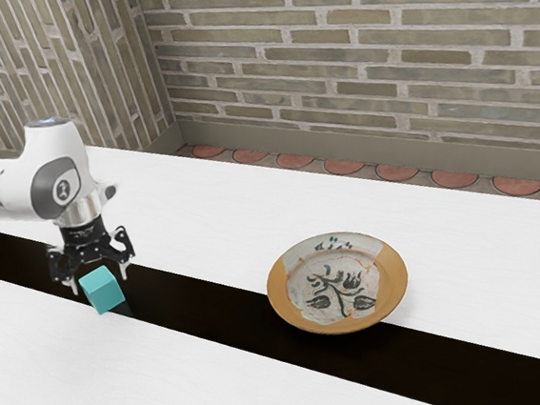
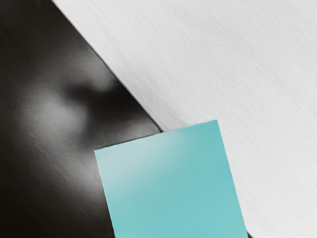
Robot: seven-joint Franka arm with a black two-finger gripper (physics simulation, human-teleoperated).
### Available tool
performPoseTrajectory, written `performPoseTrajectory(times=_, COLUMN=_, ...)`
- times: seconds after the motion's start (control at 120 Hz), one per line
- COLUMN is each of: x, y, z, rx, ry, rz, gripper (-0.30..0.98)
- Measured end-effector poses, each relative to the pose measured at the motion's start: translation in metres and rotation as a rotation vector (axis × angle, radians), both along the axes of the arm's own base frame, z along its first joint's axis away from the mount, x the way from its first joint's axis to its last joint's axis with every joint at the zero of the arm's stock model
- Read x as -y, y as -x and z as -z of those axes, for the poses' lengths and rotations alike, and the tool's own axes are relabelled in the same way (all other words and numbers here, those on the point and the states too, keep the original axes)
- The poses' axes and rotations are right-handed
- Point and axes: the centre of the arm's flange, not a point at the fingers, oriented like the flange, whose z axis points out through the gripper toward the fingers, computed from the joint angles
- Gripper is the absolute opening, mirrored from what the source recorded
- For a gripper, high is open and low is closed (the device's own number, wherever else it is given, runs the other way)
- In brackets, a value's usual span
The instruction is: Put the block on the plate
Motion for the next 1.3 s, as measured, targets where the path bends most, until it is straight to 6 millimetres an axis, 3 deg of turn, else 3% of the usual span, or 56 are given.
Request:
performPoseTrajectory(times=0.225, x=-0.031, y=-0.005, z=0.014, rx=0.033, ry=-0.026, rz=-0.149, gripper=0.69)
performPoseTrajectory(times=0.575, x=-0.058, y=-0.024, z=0.032, rx=0.042, ry=-0.065, rz=-0.206, gripper=0.69)
performPoseTrajectory(times=0.908, x=-0.061, y=-0.038, z=0.05, rx=0.036, ry=-0.051, rz=-0.221, gripper=0.69)
performPoseTrajectory(times=1.3, x=-0.068, y=-0.035, z=0.071, rx=0.017, ry=-0.02, rz=-0.243, gripper=0.69)
